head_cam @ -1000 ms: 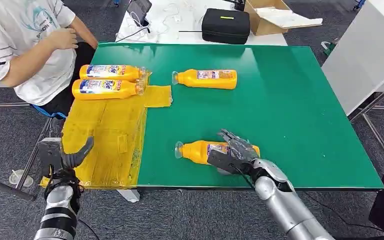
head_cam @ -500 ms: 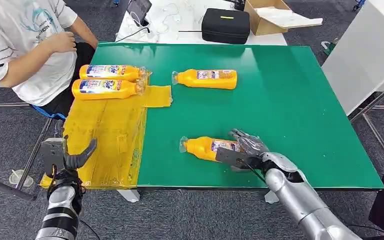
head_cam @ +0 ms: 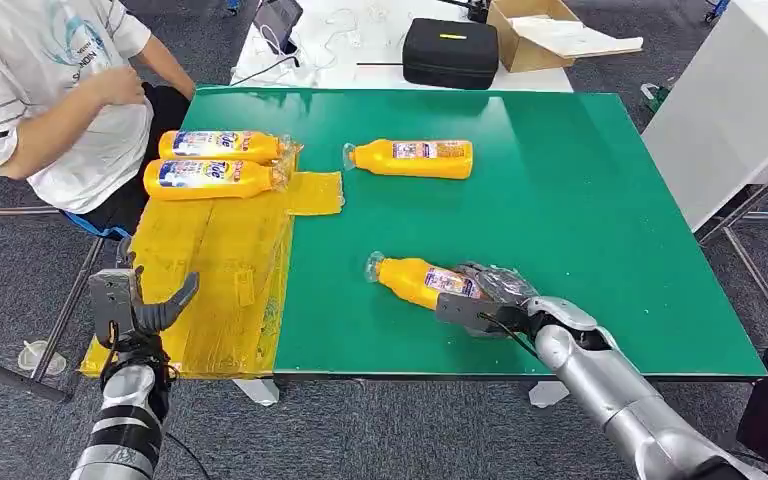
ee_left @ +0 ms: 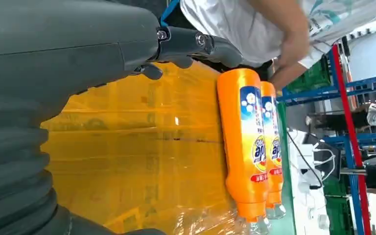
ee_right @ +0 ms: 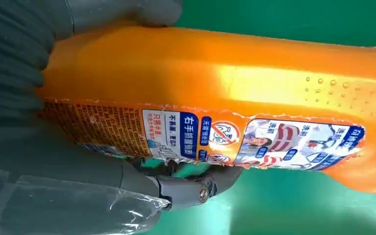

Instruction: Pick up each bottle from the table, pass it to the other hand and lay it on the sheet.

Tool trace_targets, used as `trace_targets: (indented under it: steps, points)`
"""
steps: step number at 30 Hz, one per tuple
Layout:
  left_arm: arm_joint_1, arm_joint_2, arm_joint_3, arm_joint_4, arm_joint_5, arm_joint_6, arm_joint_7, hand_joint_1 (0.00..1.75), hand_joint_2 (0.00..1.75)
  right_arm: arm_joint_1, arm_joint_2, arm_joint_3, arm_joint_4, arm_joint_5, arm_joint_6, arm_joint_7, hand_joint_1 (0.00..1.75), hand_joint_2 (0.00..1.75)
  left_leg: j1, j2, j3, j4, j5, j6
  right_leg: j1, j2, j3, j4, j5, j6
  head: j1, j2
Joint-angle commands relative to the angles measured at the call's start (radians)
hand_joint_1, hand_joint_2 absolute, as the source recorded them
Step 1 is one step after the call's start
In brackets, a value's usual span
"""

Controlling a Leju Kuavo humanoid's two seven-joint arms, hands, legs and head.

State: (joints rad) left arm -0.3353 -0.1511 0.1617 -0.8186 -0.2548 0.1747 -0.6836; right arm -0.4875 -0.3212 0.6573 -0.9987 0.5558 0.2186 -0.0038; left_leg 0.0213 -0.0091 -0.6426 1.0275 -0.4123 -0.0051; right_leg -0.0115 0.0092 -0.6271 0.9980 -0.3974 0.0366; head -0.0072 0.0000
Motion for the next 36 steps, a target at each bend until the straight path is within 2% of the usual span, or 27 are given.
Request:
trace_targets:
  steps: [1, 3, 4, 8, 12, 14, 16, 17, 21, 22, 25, 28, 29, 31, 34, 36]
  points:
    - [-0.036, -0.001, -0.023, 0.088, 0.007, 0.002, 0.003, 0.00, 1.75, 0.079, 0.056, -0.014, 0.064, -0.062, -0.094, -0.030, 1.75, 1.75, 0.001, -0.002, 0.005, -0.002, 0.000, 0.001, 0.001, -0.003, 0.006, -0.002, 0.000, -0.001, 0.000, 0.000]
    - [-0.033, -0.002, -0.023, 0.084, 0.010, -0.001, 0.003, 0.00, 1.75, 0.094, 0.067, -0.038, 0.039, -0.065, -0.126, -0.029, 1.75, 1.75, 0.001, -0.002, 0.006, -0.003, 0.000, 0.001, 0.001, -0.004, 0.007, -0.003, 0.000, -0.002, 0.000, 0.000]
    - [-0.024, -0.004, -0.021, 0.072, 0.014, -0.001, 0.003, 0.00, 1.75, 0.130, 0.105, -0.107, 0.003, -0.067, -0.201, -0.054, 1.75, 1.75, 0.001, -0.002, 0.005, -0.002, 0.000, 0.000, 0.001, -0.003, 0.006, -0.002, 0.000, -0.001, 0.000, 0.000]
    - [-0.020, -0.005, -0.021, 0.065, 0.014, -0.001, 0.004, 0.00, 1.75, 0.140, 0.115, -0.115, -0.018, -0.055, -0.205, -0.045, 1.75, 1.75, 0.001, 0.000, 0.007, -0.002, -0.001, 0.001, 0.001, -0.001, 0.007, -0.002, -0.001, -0.002, 0.000, 0.000]
    - [0.013, -0.018, -0.016, 0.007, 0.022, -0.020, 0.016, 0.00, 1.75, 0.236, 0.248, -0.314, -0.200, 0.059, -0.471, -0.134, 1.75, 1.75, 0.001, 0.002, 0.006, -0.002, -0.001, 0.000, 0.001, 0.000, 0.005, -0.002, -0.001, -0.002, 0.000, 0.000]
    - [0.036, -0.033, -0.024, -0.034, 0.041, -0.062, 0.035, 0.00, 1.75, 0.292, 0.331, -0.406, -0.346, 0.144, -0.674, -0.198, 1.75, 1.75, 0.000, 0.002, 0.007, -0.002, -0.002, 0.001, 0.001, 0.000, 0.006, -0.001, -0.002, -0.003, 0.000, 0.000]
    - [0.047, -0.050, -0.043, -0.063, 0.084, -0.128, 0.065, 0.00, 1.75, 0.329, 0.378, -0.465, -0.449, 0.176, -0.807, -0.248, 1.75, 1.75, 0.000, 0.003, 0.003, 0.000, -0.003, 0.000, 0.000, 0.002, 0.001, 0.002, -0.002, -0.003, 0.000, 0.000]
    - [0.049, -0.053, -0.051, -0.069, 0.102, -0.155, 0.076, 0.00, 1.75, 0.336, 0.383, -0.475, -0.467, 0.187, -0.832, -0.259, 1.75, 1.75, 0.000, 0.002, -0.001, 0.000, -0.002, 0.000, 0.000, 0.001, -0.002, 0.002, -0.001, -0.002, -0.001, 0.000]
    - [0.048, -0.058, -0.062, -0.075, 0.104, -0.155, 0.080, 0.00, 1.75, 0.343, 0.378, -0.487, -0.471, 0.182, -0.833, -0.267, 1.75, 1.75, 0.000, -0.002, 0.000, 0.000, -0.002, 0.001, 0.001, -0.003, 0.001, 0.001, -0.003, -0.001, -0.001, 0.000]
    - [0.046, -0.052, -0.080, -0.075, 0.124, -0.199, 0.089, 0.00, 1.75, 0.342, 0.400, -0.515, -0.460, 0.155, -0.881, -0.317, 1.75, 1.75, 0.000, -0.002, -0.001, 0.000, -0.001, 0.001, 0.000, -0.002, 0.000, 0.000, -0.002, -0.001, 0.000, 0.000]
    - [0.061, -0.040, -0.154, -0.125, 0.193, -0.366, 0.119, 0.00, 1.75, 0.348, 0.419, -0.554, -0.440, 0.170, -0.917, -0.380, 1.75, 1.75, -0.001, 0.000, -0.003, 0.000, -0.001, 0.001, -0.001, -0.001, -0.002, 0.000, -0.001, -0.001, 0.000, 0.000]
    - [0.071, -0.024, -0.241, -0.181, 0.248, -0.480, 0.146, 0.00, 1.75, 0.348, 0.420, -0.548, -0.372, 0.149, -0.901, -0.453, 1.75, 1.75, -0.001, -0.002, -0.003, 0.000, -0.001, 0.001, -0.001, -0.002, -0.001, 0.000, -0.001, -0.001, 0.000, 0.000]
    - [0.076, -0.020, -0.274, -0.208, 0.259, -0.508, 0.146, 0.00, 1.75, 0.341, 0.432, -0.543, -0.318, 0.145, -0.883, -0.453, 1.75, 1.75, -0.001, -0.002, 0.002, -0.001, -0.002, 0.001, -0.001, -0.003, 0.004, 0.000, -0.003, -0.002, 0.000, 0.000]
    - [0.090, -0.012, -0.334, -0.256, 0.293, -0.566, 0.160, 0.00, 1.75, 0.330, 0.455, -0.526, -0.227, 0.137, -0.861, -0.484, 1.75, 1.75, -0.001, 0.000, 0.000, -0.001, -0.002, 0.001, -0.001, -0.001, 0.001, -0.001, -0.002, -0.002, 0.000, 0.000]
    - [0.102, 0.004, -0.411, -0.287, 0.347, -0.640, 0.177, 0.00, 1.75, 0.319, 0.487, -0.477, -0.120, 0.136, -0.825, -0.518, 1.75, 1.75, -0.001, 0.003, 0.002, -0.002, -0.002, 0.001, 0.000, 0.002, 0.002, -0.002, -0.001, -0.002, 0.000, 0.000]
    - [0.106, 0.004, -0.423, -0.288, 0.345, -0.635, 0.177, 0.00, 1.75, 0.316, 0.498, -0.470, -0.099, 0.144, -0.844, -0.524, 1.75, 1.75, -0.001, 0.002, 0.002, -0.002, -0.002, 0.000, 0.000, 0.002, 0.002, -0.002, -0.001, -0.002, 0.000, 0.000]
